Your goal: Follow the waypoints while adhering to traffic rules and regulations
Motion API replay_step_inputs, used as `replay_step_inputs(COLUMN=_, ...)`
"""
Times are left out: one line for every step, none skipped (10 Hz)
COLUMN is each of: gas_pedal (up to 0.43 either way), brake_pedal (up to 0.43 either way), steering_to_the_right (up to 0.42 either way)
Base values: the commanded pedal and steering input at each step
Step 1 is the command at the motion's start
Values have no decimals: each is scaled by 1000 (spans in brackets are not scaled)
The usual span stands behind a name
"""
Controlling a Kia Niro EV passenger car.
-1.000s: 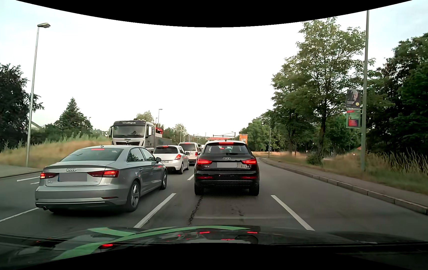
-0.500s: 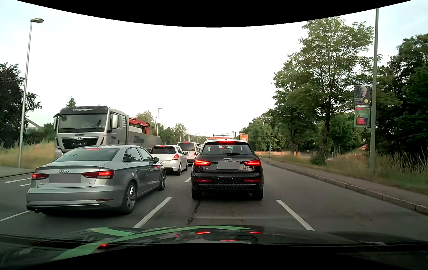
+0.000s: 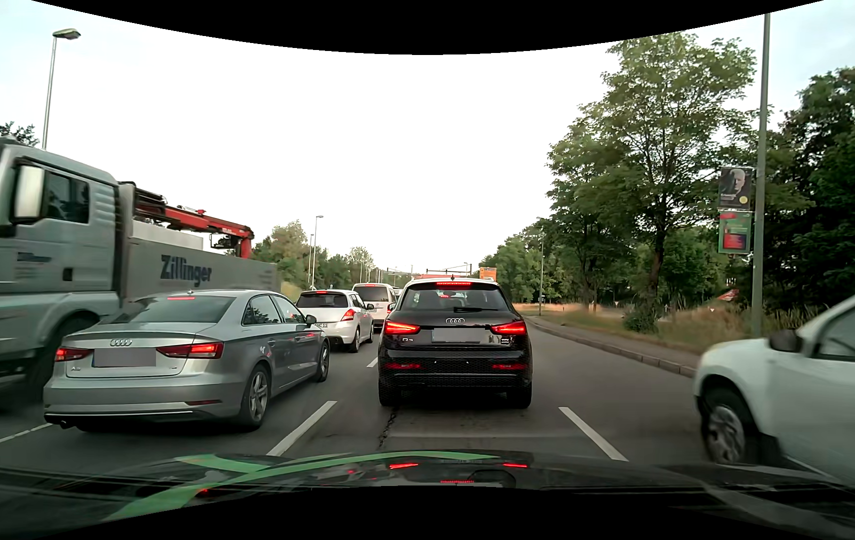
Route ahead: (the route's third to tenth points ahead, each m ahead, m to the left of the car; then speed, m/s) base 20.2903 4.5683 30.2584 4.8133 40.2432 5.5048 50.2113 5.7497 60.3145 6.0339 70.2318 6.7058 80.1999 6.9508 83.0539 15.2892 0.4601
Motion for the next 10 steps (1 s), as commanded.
replay_step_inputs(gas_pedal=0, brake_pedal=220, steering_to_the_right=-8)
replay_step_inputs(gas_pedal=0, brake_pedal=220, steering_to_the_right=-8)
replay_step_inputs(gas_pedal=0, brake_pedal=220, steering_to_the_right=-8)
replay_step_inputs(gas_pedal=0, brake_pedal=226, steering_to_the_right=-8)
replay_step_inputs(gas_pedal=0, brake_pedal=220, steering_to_the_right=-9)
replay_step_inputs(gas_pedal=0, brake_pedal=220, steering_to_the_right=-9)
replay_step_inputs(gas_pedal=0, brake_pedal=213, steering_to_the_right=-9)
replay_step_inputs(gas_pedal=0, brake_pedal=213, steering_to_the_right=-9)
replay_step_inputs(gas_pedal=0, brake_pedal=213, steering_to_the_right=-9)
replay_step_inputs(gas_pedal=0, brake_pedal=213, steering_to_the_right=-9)
